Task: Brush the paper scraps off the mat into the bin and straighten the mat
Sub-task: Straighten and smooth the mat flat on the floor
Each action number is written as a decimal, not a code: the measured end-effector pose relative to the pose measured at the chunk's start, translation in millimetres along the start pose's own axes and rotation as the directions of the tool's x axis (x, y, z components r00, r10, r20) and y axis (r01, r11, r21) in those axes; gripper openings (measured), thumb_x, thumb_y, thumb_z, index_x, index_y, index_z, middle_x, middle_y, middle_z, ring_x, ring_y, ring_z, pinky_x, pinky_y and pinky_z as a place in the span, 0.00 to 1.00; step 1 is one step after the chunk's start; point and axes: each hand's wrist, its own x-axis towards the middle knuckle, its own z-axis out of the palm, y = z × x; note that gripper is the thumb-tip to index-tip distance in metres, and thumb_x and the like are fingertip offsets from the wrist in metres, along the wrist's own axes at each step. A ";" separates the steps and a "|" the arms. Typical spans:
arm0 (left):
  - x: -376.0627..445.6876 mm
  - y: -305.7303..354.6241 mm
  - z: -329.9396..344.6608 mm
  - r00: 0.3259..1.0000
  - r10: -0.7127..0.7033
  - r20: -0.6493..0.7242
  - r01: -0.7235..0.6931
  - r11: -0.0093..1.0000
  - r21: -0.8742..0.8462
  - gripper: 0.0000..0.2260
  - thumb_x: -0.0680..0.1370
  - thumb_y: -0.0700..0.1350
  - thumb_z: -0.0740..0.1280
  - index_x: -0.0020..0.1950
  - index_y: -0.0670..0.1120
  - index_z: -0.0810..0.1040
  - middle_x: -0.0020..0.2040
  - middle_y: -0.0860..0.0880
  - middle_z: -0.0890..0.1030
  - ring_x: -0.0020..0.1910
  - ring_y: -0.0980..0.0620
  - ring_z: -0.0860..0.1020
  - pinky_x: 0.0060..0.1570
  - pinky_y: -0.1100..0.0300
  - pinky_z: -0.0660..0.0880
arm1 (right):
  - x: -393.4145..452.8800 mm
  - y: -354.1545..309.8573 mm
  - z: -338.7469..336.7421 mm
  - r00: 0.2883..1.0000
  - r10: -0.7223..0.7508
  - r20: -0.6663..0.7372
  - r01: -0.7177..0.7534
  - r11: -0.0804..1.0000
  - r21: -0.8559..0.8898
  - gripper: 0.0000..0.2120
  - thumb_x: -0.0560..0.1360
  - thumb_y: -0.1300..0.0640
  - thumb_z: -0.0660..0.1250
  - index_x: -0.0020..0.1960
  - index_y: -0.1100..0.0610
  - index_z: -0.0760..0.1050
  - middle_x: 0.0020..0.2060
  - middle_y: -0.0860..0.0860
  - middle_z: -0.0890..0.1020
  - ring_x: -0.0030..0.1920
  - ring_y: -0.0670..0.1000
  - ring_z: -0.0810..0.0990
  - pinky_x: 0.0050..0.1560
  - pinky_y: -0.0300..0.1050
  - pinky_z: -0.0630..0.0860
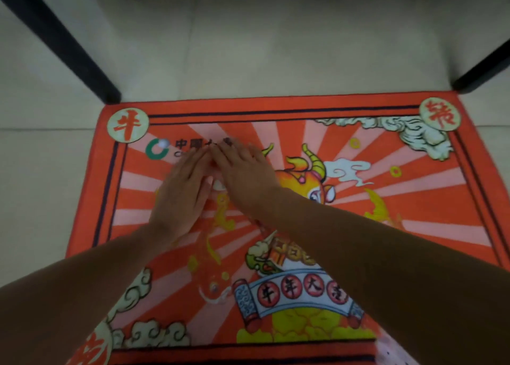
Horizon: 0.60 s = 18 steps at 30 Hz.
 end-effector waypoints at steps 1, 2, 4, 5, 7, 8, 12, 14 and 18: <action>11.4 8.9 4.3 0.999 0.035 -0.002 -0.035 0.999 -0.006 0.23 0.84 0.48 0.52 0.76 0.40 0.63 0.75 0.42 0.67 0.75 0.45 0.62 0.75 0.48 0.59 | -2.3 13.2 -2.3 1.000 0.028 -0.010 -0.027 1.000 0.007 0.31 0.81 0.52 0.54 0.79 0.57 0.44 0.78 0.52 0.50 0.78 0.54 0.46 0.75 0.54 0.46; 22.2 17.0 8.5 0.998 0.070 -0.005 -0.070 0.997 -0.013 0.22 0.84 0.48 0.52 0.76 0.40 0.64 0.74 0.41 0.68 0.75 0.45 0.63 0.75 0.49 0.59 | -4.4 26.2 -4.2 0.998 0.053 -0.019 -0.053 0.999 0.010 0.31 0.80 0.52 0.54 0.79 0.56 0.45 0.78 0.52 0.50 0.78 0.54 0.47 0.75 0.53 0.47; 43.0 33.4 16.9 0.991 0.136 0.000 -0.136 0.990 -0.030 0.22 0.84 0.48 0.52 0.76 0.40 0.65 0.74 0.41 0.68 0.75 0.45 0.63 0.75 0.51 0.59 | -9.3 52.1 -7.5 0.993 0.111 -0.031 -0.111 0.994 0.007 0.31 0.80 0.54 0.54 0.79 0.56 0.45 0.78 0.51 0.51 0.78 0.54 0.47 0.75 0.53 0.48; 51.7 40.9 20.5 0.987 0.158 0.010 -0.158 0.987 -0.036 0.22 0.84 0.48 0.52 0.76 0.41 0.65 0.75 0.42 0.68 0.75 0.45 0.63 0.74 0.51 0.60 | -12.3 63.3 -8.6 0.989 0.146 -0.037 -0.146 0.989 0.010 0.30 0.80 0.54 0.53 0.79 0.56 0.45 0.78 0.51 0.51 0.78 0.54 0.47 0.75 0.53 0.48; 66.4 54.1 28.1 0.977 0.209 0.033 -0.208 0.978 -0.032 0.22 0.84 0.48 0.52 0.76 0.41 0.65 0.74 0.42 0.68 0.75 0.45 0.63 0.75 0.49 0.60 | -19.4 83.0 -8.8 0.972 0.229 -0.057 -0.228 0.973 0.019 0.29 0.81 0.54 0.52 0.79 0.56 0.45 0.78 0.50 0.52 0.78 0.53 0.46 0.75 0.53 0.45; 73.3 61.1 31.9 0.969 0.241 0.048 -0.241 0.970 -0.021 0.22 0.84 0.48 0.52 0.76 0.42 0.64 0.74 0.42 0.68 0.75 0.44 0.64 0.75 0.49 0.61 | -23.1 92.1 -8.7 0.961 0.267 -0.069 -0.266 0.964 0.024 0.29 0.81 0.54 0.52 0.79 0.56 0.45 0.78 0.50 0.52 0.78 0.53 0.45 0.75 0.54 0.44; 93.3 89.9 43.9 0.953 0.290 0.090 -0.290 0.957 -0.006 0.24 0.84 0.51 0.51 0.79 0.45 0.59 0.77 0.46 0.64 0.78 0.48 0.59 0.74 0.53 0.60 | -35.9 120.5 -12.5 0.917 0.396 -0.052 -0.395 0.918 0.026 0.33 0.81 0.54 0.55 0.79 0.57 0.41 0.78 0.50 0.48 0.78 0.53 0.43 0.76 0.55 0.42; 101.4 102.7 48.2 0.947 0.305 0.099 -0.305 0.952 -0.015 0.23 0.85 0.49 0.53 0.79 0.46 0.58 0.78 0.48 0.62 0.78 0.50 0.57 0.74 0.52 0.60 | -41.6 131.5 -14.2 0.889 0.456 -0.045 -0.453 0.889 0.058 0.33 0.81 0.55 0.53 0.79 0.56 0.39 0.78 0.49 0.46 0.78 0.53 0.42 0.76 0.54 0.42; 117.9 124.3 55.6 0.909 0.395 0.130 -0.398 0.917 -0.008 0.23 0.83 0.47 0.51 0.79 0.45 0.58 0.78 0.46 0.63 0.78 0.49 0.58 0.75 0.51 0.60 | -55.4 149.1 -10.0 0.850 0.525 -0.050 -0.517 0.848 0.119 0.32 0.81 0.57 0.51 0.79 0.55 0.38 0.79 0.49 0.46 0.78 0.53 0.41 0.77 0.53 0.41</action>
